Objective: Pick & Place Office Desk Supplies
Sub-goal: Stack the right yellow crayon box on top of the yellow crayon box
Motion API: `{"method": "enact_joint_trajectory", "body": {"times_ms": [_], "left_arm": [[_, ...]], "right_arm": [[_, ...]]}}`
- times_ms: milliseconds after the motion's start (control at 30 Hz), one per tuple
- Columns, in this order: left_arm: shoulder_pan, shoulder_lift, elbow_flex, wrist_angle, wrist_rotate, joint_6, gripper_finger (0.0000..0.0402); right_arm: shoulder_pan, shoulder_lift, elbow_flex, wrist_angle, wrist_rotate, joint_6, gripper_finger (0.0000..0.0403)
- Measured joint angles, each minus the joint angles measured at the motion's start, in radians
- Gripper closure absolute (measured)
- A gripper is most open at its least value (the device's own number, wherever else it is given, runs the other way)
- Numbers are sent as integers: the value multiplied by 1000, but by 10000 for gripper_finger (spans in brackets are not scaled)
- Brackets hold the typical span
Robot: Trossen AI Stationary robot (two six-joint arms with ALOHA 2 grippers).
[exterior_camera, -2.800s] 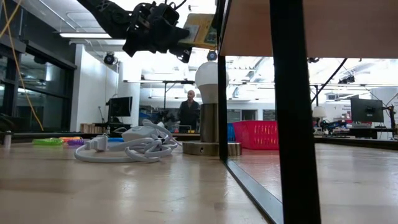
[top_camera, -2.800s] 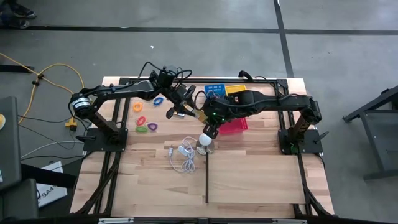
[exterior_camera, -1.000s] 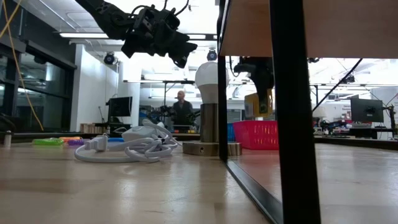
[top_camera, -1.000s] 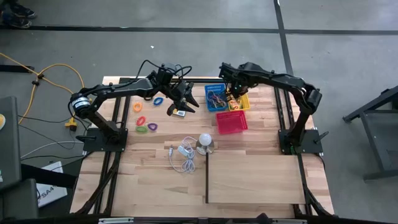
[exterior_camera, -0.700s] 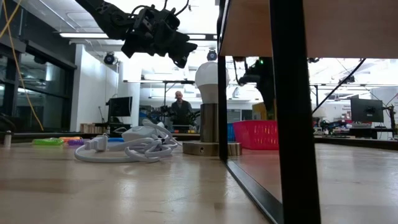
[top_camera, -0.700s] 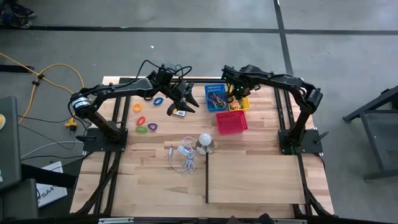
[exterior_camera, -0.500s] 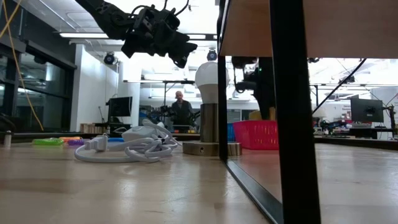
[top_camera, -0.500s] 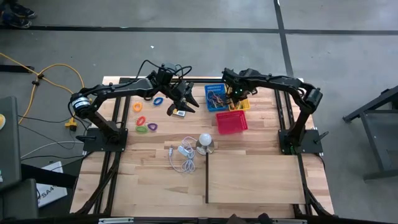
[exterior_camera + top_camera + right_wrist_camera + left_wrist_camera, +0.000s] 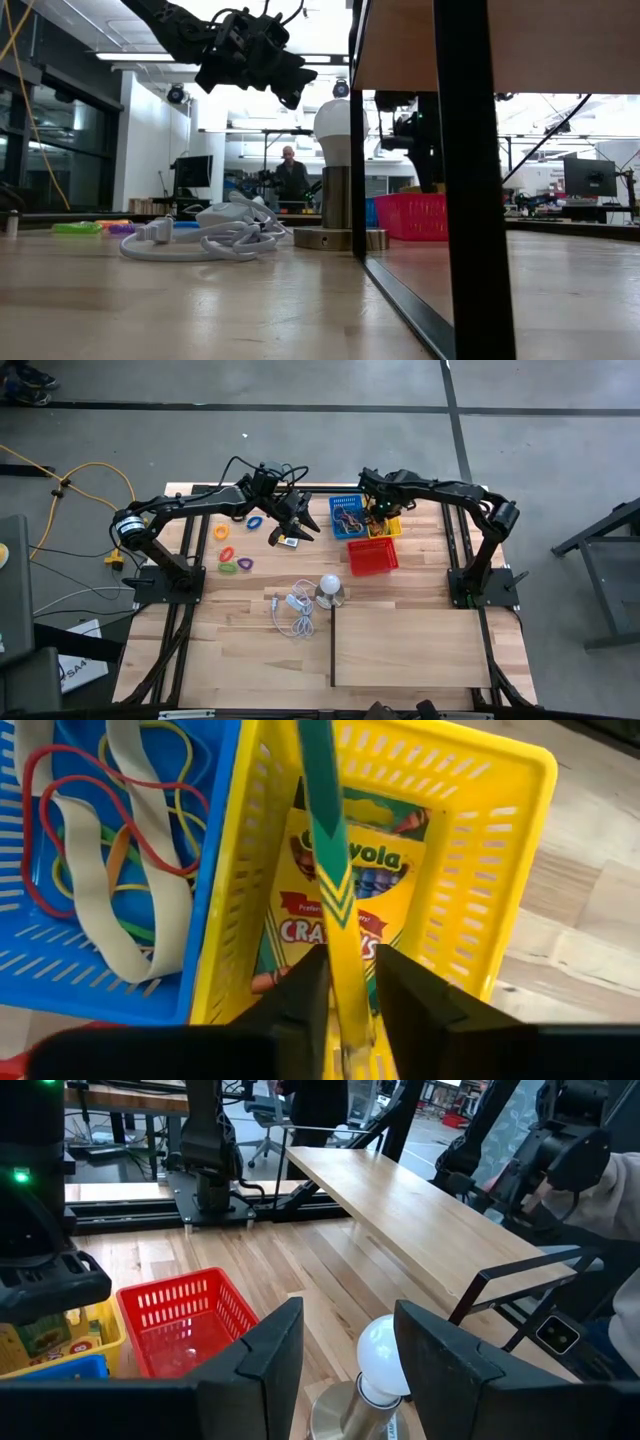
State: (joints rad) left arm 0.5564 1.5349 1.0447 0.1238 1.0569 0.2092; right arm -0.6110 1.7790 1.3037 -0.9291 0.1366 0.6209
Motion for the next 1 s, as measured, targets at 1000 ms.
{"method": "enact_joint_trajectory", "body": {"times_ms": [1000], "left_arm": [[0, 0, -1, -4, -15, 0, 250]], "right_arm": [[0, 0, 0, -104, 184, -39, 234]]}}
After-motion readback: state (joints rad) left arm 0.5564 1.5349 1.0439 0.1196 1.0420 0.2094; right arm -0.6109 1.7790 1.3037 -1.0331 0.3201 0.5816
